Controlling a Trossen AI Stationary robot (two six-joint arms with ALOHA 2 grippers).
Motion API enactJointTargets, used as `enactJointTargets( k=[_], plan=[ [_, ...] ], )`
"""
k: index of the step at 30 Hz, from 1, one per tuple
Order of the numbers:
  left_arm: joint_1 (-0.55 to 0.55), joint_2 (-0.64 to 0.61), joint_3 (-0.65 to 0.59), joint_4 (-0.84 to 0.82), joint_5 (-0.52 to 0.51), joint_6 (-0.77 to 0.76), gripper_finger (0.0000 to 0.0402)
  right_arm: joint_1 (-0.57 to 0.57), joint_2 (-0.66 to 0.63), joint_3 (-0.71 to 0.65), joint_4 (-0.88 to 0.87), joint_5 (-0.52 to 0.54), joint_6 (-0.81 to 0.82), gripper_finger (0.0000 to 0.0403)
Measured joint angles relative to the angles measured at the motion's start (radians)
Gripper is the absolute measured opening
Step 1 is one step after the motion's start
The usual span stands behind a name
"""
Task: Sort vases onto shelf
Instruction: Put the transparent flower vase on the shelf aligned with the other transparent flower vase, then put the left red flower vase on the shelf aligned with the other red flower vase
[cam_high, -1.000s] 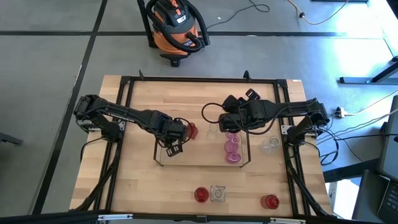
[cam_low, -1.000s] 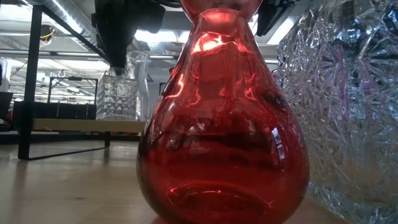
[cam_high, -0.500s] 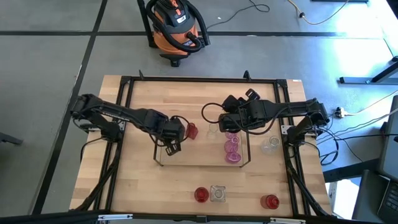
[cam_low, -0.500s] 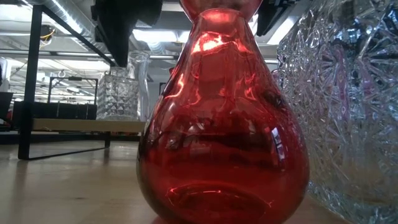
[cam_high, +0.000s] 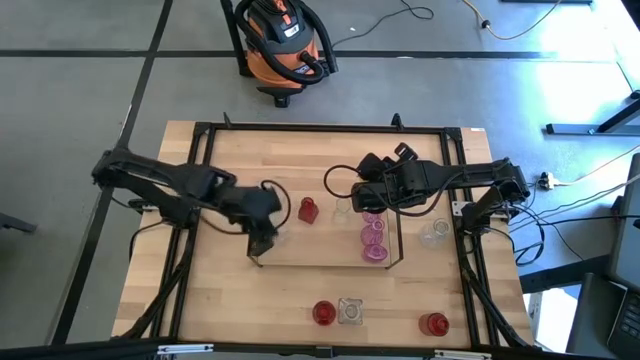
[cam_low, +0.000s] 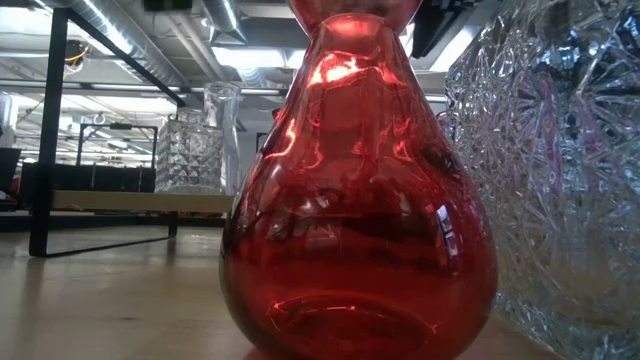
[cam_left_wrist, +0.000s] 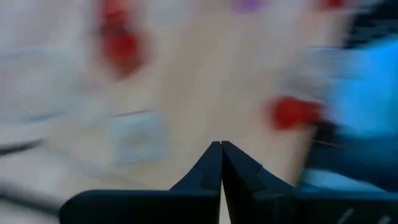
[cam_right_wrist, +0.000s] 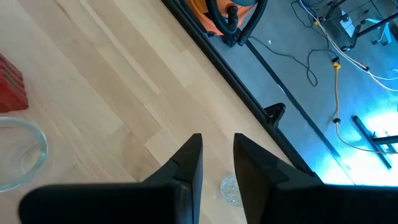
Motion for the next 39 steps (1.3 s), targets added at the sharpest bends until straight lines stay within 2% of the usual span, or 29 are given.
enactJointTargets(
  k=[2, 4, 9, 14, 19, 26, 31, 39],
  plan=[
    [-0.033, -0.029, 0.0, 0.11, 0.108, 0.034, 0.0, 0.0, 0.0, 0.0, 0.006, 0.0, -0.014, 0.0074],
    [-0.08, -0.038, 0.001, 0.228, 0.174, 0.043, 0.0, 0.0, 0.0, 0.0, 0.022, 0.0, -0.044, 0.0074],
    [-0.198, 0.022, 0.001, 0.366, 0.171, 0.038, 0.0, 0.0, 0.0, 0.0, 0.042, -0.017, -0.123, 0.0074],
    [-0.251, 0.15, 0.001, 0.417, 0.179, -0.071, 0.0, 0.0, -0.008, -0.001, 0.042, -0.052, -0.17, 0.0074],
    [-0.248, 0.245, 0.001, 0.585, 0.177, -0.113, 0.0, 0.001, -0.041, -0.001, 0.056, -0.096, -0.232, 0.0074],
    [-0.208, 0.293, 0.0, 0.586, 0.163, -0.243, 0.0, 0.001, -0.095, -0.001, 0.057, -0.097, -0.306, 0.0074],
    [-0.153, 0.291, 0.0, 0.583, 0.194, -0.234, 0.0002, 0.001, -0.142, -0.001, 0.042, -0.097, -0.308, 0.0074],
    [-0.12, 0.291, -0.004, 0.587, 0.229, -0.179, 0.0065, 0.001, -0.219, -0.001, -0.009, -0.1, -0.295, 0.0074]
  ],
)
